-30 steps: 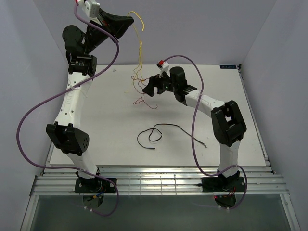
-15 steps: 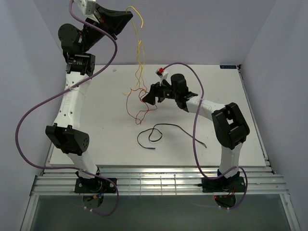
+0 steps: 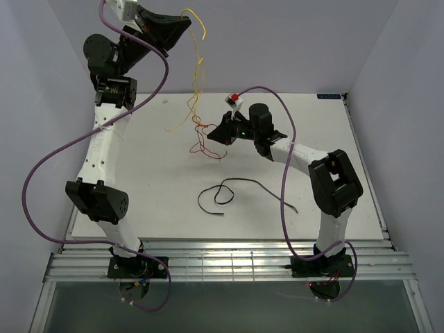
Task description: Untangle the cables
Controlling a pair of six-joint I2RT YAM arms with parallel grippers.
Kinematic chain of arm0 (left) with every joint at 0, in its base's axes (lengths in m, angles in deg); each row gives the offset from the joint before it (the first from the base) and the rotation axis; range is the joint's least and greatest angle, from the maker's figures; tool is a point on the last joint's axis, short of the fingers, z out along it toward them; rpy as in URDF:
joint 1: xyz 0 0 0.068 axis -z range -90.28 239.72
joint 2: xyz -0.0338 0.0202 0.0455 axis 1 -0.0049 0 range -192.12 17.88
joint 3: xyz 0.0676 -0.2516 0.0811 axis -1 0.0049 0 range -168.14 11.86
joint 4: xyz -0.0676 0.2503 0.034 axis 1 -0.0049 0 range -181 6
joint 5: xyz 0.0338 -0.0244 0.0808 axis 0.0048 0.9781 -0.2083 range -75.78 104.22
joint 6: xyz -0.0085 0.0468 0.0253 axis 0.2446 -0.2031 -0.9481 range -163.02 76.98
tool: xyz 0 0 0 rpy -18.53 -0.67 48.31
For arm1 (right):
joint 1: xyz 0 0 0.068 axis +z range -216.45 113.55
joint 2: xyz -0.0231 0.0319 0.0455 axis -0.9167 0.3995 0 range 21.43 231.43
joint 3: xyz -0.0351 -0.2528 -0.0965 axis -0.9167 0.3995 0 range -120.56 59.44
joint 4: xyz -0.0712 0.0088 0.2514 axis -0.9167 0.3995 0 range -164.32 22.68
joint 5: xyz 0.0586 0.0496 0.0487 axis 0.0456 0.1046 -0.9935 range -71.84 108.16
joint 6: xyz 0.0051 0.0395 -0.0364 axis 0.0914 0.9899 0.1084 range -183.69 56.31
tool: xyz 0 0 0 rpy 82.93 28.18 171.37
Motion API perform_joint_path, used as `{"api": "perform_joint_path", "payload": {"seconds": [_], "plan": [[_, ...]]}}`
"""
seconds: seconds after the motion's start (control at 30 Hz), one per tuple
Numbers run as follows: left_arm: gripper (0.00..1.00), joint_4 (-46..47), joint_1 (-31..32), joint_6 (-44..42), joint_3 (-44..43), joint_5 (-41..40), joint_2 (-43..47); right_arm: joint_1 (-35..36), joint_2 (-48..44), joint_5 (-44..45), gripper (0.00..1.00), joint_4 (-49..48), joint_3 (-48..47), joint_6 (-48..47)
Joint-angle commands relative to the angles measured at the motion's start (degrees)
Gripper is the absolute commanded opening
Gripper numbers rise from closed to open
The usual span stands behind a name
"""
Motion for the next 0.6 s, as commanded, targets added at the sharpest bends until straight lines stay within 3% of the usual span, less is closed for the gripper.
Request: {"api": "perform_joint_path", "payload": {"seconds": [0.0, 0.27, 0.37, 0.4, 0.43, 0.47, 0.5, 0.57], "plan": [[0.00, 0.84, -0.18, 0.89, -0.89, -0.45, 1.65, -0.08, -1.04, -0.55, 0.08, -5.31, -1.33, 3.20], [0.00, 0.49, -0.62, -3.14, -1.41, -3.17, 2.18, -3.77, -2.35, 8.32, 0.08, -5.22, 4.36, 8.47], [0.00, -3.19, -1.23, -8.57, -0.72, -4.49, 2.71, -6.49, -5.78, 10.61, 0.08, -4.96, 8.41, 10.06], [0.00, -4.95, -1.50, -12.51, 0.94, -4.50, 4.01, -8.32, -6.92, 11.66, 0.08, -4.52, 9.03, 10.32], [0.00, -7.49, -1.76, -24.39, 4.26, -4.24, 5.51, -9.47, -8.24, 12.02, 0.08, -3.74, 9.30, 10.41], [0.00, -8.04, -1.94, -30.86, 9.08, -4.06, 7.61, -10.44, -11.12, 12.89, 0.08, -2.51, 9.22, 9.71], [0.00, -8.65, -2.20, -35.62, 19.92, -3.45, 11.98, -11.93, -12.72, 13.51, 0.08, 1.07, 7.74, 8.40], [0.00, -13.65, -2.64, -45.89, 28.95, -3.01, 15.44, -13.08, -17.11, 15.78, 0.08, 6.09, 4.58, 2.28]]}}
